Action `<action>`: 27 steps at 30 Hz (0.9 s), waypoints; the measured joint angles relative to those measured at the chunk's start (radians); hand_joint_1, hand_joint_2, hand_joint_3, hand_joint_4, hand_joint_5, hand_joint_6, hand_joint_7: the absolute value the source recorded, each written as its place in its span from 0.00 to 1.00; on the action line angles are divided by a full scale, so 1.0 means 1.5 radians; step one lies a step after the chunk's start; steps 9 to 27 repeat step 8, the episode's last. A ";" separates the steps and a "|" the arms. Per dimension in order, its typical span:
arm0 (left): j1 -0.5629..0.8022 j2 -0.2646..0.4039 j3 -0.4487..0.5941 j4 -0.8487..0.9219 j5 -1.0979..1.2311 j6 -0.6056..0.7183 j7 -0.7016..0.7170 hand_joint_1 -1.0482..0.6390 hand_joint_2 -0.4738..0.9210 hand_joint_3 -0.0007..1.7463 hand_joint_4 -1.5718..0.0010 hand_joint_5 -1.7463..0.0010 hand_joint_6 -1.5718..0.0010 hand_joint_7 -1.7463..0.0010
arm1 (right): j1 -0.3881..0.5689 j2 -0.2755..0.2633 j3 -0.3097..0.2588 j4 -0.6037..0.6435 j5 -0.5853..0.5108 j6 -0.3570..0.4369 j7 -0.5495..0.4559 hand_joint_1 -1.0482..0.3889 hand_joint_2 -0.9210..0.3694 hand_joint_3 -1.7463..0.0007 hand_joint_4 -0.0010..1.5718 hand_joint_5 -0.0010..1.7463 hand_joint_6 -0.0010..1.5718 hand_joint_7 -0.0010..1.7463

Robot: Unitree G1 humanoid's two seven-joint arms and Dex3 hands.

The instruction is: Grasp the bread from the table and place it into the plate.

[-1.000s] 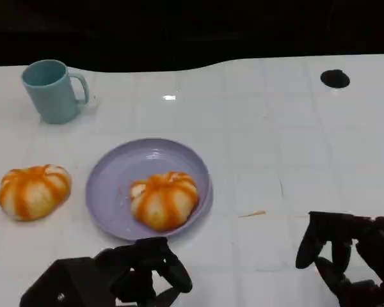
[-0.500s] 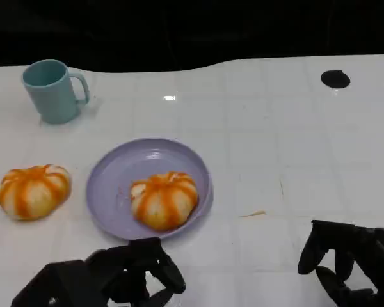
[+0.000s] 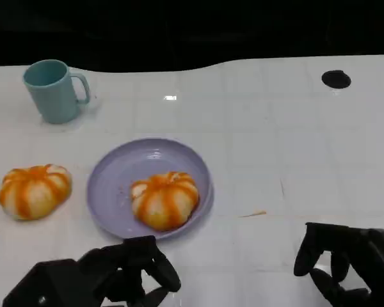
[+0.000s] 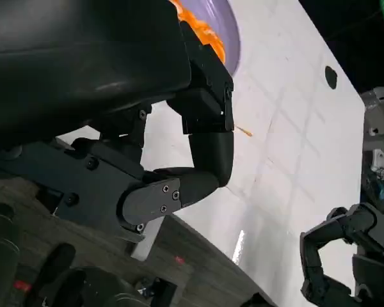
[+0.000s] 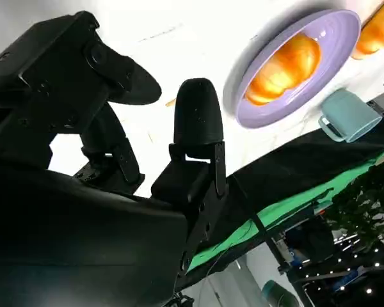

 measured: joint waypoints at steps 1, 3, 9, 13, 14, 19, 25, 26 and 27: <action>0.000 0.000 0.000 0.000 0.000 0.000 0.000 0.44 0.94 0.39 0.59 0.00 0.63 0.17 | -0.001 0.000 0.000 0.000 0.000 0.000 0.000 0.73 0.46 0.32 0.56 0.96 0.55 0.72; 0.000 0.000 0.000 0.001 0.000 0.000 0.000 0.44 0.94 0.39 0.59 0.00 0.63 0.17 | -0.001 0.000 0.001 0.000 -0.001 0.001 0.000 0.72 0.46 0.32 0.56 0.96 0.56 0.71; 0.000 0.000 0.000 0.014 0.000 -0.008 0.000 0.43 0.94 0.39 0.59 0.00 0.62 0.17 | -0.003 0.000 0.002 0.000 -0.002 0.002 0.000 0.72 0.48 0.28 0.56 0.96 0.57 0.71; 0.000 0.000 0.000 0.014 0.000 -0.008 0.000 0.43 0.94 0.39 0.59 0.00 0.62 0.17 | -0.003 0.000 0.002 0.000 -0.002 0.002 0.000 0.72 0.48 0.28 0.56 0.96 0.57 0.71; 0.000 0.000 0.000 0.014 0.000 -0.008 0.000 0.43 0.94 0.39 0.59 0.00 0.62 0.17 | -0.003 0.000 0.002 0.000 -0.002 0.002 0.000 0.72 0.48 0.28 0.56 0.96 0.57 0.71; 0.000 0.000 0.000 0.014 0.000 -0.008 0.000 0.43 0.94 0.39 0.59 0.00 0.62 0.17 | -0.003 0.000 0.002 0.000 -0.002 0.002 0.000 0.72 0.48 0.28 0.56 0.96 0.57 0.71; 0.000 0.000 0.000 0.014 0.000 -0.008 0.000 0.43 0.94 0.39 0.59 0.00 0.62 0.17 | -0.003 0.000 0.002 0.000 -0.002 0.002 0.000 0.72 0.48 0.28 0.56 0.96 0.57 0.71; 0.000 0.000 0.000 0.014 0.000 -0.008 0.000 0.43 0.94 0.39 0.59 0.00 0.62 0.17 | -0.003 0.000 0.002 0.000 -0.002 0.002 0.000 0.72 0.48 0.28 0.56 0.96 0.57 0.71; 0.000 0.000 0.000 0.014 0.000 -0.008 0.000 0.43 0.94 0.39 0.59 0.00 0.62 0.17 | -0.003 0.000 0.002 0.000 -0.002 0.002 0.000 0.72 0.48 0.28 0.56 0.96 0.57 0.71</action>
